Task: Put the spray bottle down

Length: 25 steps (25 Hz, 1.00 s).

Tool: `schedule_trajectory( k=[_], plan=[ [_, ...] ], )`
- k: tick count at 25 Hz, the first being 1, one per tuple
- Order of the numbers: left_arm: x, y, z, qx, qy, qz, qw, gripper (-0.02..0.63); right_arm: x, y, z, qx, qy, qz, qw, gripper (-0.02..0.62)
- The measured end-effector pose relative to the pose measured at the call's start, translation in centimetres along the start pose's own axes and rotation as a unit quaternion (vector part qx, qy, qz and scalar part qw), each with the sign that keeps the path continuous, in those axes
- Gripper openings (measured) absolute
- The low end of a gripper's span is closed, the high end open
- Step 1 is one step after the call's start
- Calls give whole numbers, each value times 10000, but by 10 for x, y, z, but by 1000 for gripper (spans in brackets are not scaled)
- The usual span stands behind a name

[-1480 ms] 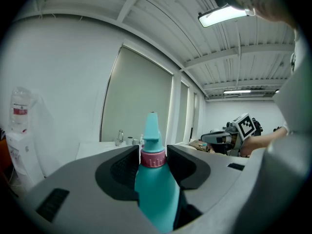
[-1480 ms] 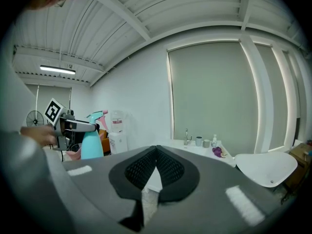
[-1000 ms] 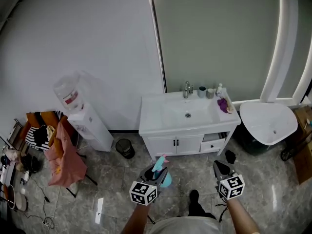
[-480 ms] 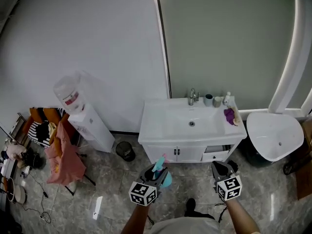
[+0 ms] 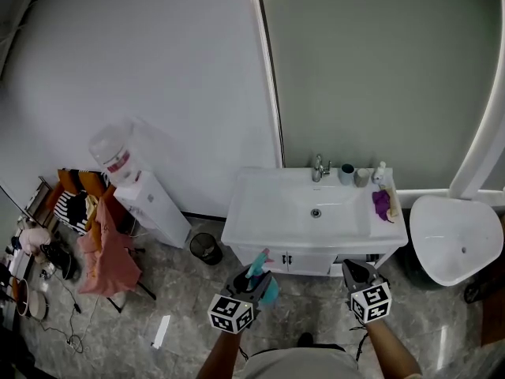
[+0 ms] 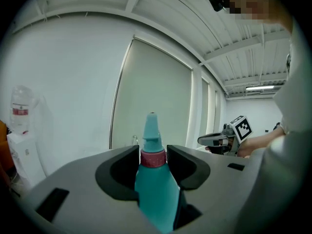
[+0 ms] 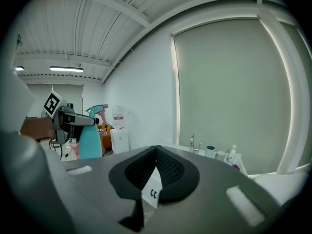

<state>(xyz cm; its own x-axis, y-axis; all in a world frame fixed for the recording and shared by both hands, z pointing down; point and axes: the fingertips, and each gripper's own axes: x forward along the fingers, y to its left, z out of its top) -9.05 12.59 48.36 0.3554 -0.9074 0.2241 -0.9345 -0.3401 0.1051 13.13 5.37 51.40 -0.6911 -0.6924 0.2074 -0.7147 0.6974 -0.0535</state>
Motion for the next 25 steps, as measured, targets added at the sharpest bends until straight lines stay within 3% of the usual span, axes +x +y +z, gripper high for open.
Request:
schedule_trajectory(
  k=[17, 25],
  plan=[
    [92, 34, 16, -113, 97, 61, 9999, 178, 68, -78, -1, 281, 155, -18, 9995, 11],
    [136, 82, 8, -173, 164, -153, 9996, 178, 126, -87, -3, 231, 264, -157, 9993, 11]
  ],
)
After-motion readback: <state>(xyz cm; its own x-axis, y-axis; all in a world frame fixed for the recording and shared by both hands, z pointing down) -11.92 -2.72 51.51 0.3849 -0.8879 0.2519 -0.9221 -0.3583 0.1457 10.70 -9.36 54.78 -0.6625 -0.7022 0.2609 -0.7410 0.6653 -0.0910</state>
